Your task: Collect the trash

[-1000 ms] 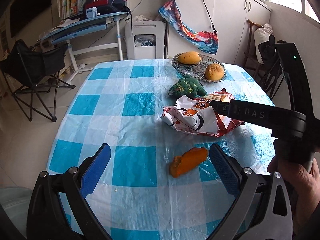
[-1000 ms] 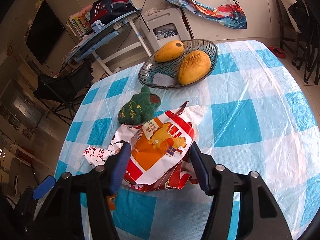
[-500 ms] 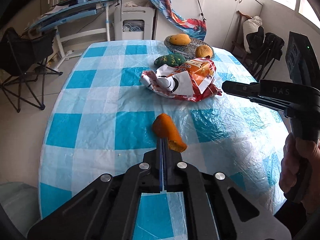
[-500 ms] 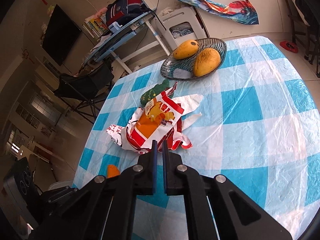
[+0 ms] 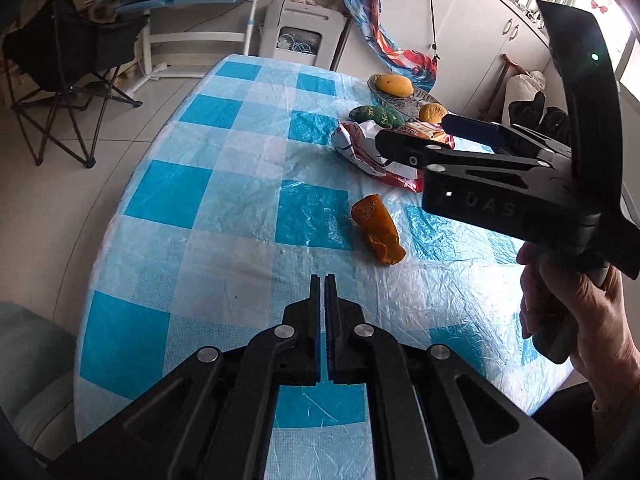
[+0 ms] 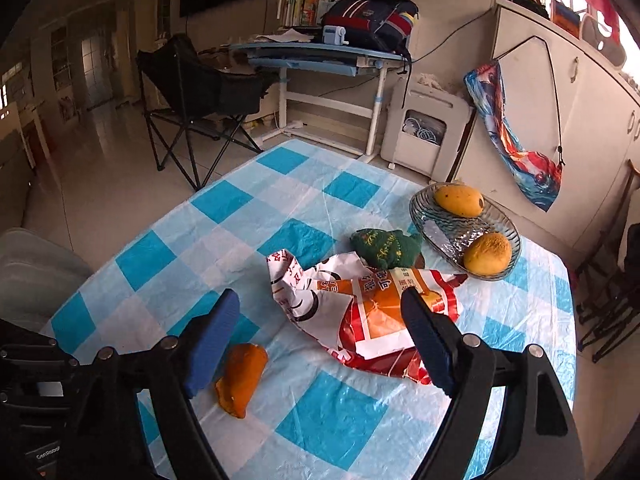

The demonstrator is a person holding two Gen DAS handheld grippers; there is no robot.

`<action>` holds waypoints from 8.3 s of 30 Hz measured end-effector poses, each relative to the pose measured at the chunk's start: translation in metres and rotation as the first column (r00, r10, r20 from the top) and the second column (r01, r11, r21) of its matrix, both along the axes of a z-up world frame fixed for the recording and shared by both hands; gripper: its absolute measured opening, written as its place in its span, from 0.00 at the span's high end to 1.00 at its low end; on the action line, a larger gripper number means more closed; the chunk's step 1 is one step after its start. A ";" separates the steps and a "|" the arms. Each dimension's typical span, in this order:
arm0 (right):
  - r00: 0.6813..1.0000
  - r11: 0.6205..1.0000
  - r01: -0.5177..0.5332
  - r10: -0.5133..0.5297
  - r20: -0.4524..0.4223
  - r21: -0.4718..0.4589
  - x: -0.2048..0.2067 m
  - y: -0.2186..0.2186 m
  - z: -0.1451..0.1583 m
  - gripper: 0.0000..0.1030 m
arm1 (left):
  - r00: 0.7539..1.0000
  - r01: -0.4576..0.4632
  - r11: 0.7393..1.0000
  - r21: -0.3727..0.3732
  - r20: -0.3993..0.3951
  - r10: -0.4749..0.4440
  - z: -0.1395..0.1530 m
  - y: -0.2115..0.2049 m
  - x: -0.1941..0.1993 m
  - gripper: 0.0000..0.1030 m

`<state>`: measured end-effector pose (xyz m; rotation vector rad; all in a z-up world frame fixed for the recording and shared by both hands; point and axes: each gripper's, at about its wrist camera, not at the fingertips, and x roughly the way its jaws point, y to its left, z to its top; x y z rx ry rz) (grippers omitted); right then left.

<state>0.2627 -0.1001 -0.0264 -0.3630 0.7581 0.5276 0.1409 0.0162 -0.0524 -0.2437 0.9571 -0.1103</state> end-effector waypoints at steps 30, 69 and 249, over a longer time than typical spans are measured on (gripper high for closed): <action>0.926 0.690 0.301 -0.047 -0.374 0.658 -0.034 -0.174 0.026 0.79 | 0.996 -0.077 0.986 0.151 0.044 0.071 -0.012 -0.049 0.073 0.55; 0.920 0.653 0.252 0.068 -0.386 0.714 -0.116 -0.141 0.003 0.74 | 0.987 -0.013 0.996 0.093 0.162 -0.002 0.033 -0.030 -0.054 0.85; 0.909 0.849 0.329 -0.166 -0.382 0.412 -0.255 -0.100 -0.051 0.22 | 0.970 -0.134 0.974 0.182 0.227 0.091 0.036 -0.001 -0.227 0.11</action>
